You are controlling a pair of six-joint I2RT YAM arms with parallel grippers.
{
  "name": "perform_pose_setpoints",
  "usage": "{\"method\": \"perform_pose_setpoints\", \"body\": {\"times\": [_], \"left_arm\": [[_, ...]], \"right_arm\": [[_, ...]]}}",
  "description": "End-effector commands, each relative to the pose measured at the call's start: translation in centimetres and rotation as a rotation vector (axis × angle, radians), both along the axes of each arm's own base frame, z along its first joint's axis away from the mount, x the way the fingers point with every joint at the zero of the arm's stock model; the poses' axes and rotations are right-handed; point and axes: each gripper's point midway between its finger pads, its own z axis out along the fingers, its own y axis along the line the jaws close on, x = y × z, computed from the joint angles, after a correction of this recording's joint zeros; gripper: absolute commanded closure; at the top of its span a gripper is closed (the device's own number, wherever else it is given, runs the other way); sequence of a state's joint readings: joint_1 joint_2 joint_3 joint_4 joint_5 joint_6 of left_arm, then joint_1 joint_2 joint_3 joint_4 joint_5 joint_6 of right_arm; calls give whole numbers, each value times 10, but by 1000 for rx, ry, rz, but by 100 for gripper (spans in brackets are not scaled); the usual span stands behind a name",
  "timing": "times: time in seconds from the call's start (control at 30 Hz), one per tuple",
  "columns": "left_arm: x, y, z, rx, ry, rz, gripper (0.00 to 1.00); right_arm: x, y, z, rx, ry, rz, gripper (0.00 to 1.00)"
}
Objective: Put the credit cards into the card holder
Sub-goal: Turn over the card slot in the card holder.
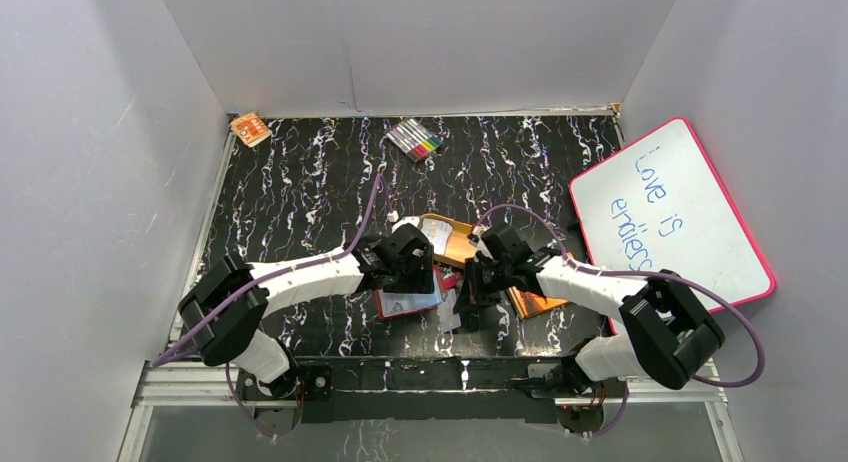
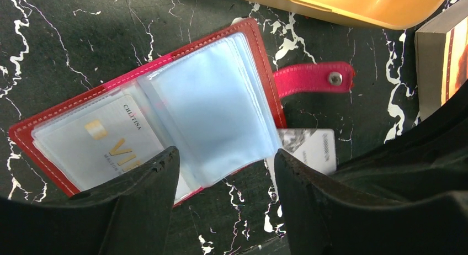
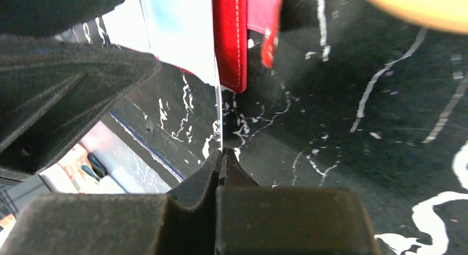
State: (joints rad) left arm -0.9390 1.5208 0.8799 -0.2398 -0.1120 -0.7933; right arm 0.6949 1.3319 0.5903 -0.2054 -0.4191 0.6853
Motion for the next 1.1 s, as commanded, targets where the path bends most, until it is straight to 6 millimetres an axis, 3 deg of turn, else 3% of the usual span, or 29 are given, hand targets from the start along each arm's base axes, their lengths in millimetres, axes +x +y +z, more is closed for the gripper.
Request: {"method": "perform_pose_setpoints", "body": {"times": [0.0, 0.23, 0.43, 0.77, 1.07], "left_arm": [[5, -1, 6, 11, -25, -1, 39], [1, 9, -4, 45, -18, 5, 41], [2, 13, -10, 73, -17, 3, 45], [1, 2, -10, 100, -43, -72, 39], [-4, 22, -39, 281, -29, -63, 47]], "right_arm": [[-10, 19, 10, 40, -3, 52, 100], [-18, 21, 14, 48, -10, 55, 100], [-10, 3, 15, -40, -60, -20, 100], [0, -20, 37, -79, -174, -123, 100], [7, -21, 51, -71, -216, -151, 100]]}}
